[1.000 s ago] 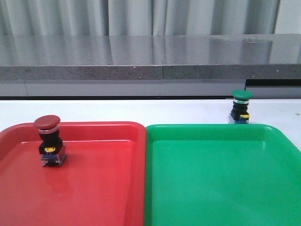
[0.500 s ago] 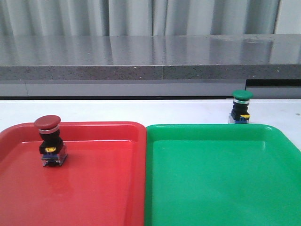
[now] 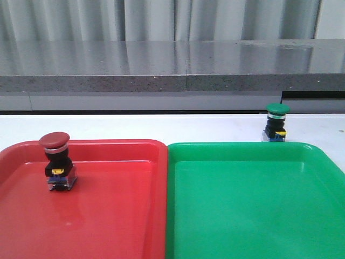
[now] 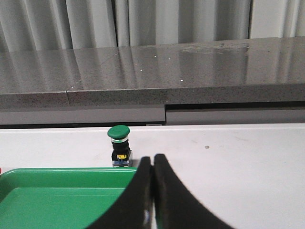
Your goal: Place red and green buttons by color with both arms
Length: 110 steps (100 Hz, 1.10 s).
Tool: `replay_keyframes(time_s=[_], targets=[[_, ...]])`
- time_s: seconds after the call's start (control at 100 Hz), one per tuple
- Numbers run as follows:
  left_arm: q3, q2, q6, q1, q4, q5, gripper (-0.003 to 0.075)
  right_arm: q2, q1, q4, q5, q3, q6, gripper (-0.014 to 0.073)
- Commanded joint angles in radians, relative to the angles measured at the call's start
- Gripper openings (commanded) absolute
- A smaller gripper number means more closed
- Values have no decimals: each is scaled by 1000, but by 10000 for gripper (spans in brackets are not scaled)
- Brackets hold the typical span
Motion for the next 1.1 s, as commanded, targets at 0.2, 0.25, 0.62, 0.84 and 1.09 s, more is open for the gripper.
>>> replay_keyframes(time_s=[0.2,0.25,0.62,0.84,1.09], targets=[[103,-187,130,6,-97,-101,-19,-21,-5,-1,-82,-13,-7,-111],[115,-209,130,6,-97,-104,-19,-21,-5,-1,-82,-13,-7,-111],[115,-211,130,6,-93,-80,-19,-21,-5,-1,-82,-13,-7,-111],[115,-211,130,6,-93,-80,-19,-21,-5,-1,-82,-13,-7,-111],[115,-211,130,6,-93,-80,-19,-21,-5,-1,-82,-13,-7,-111]])
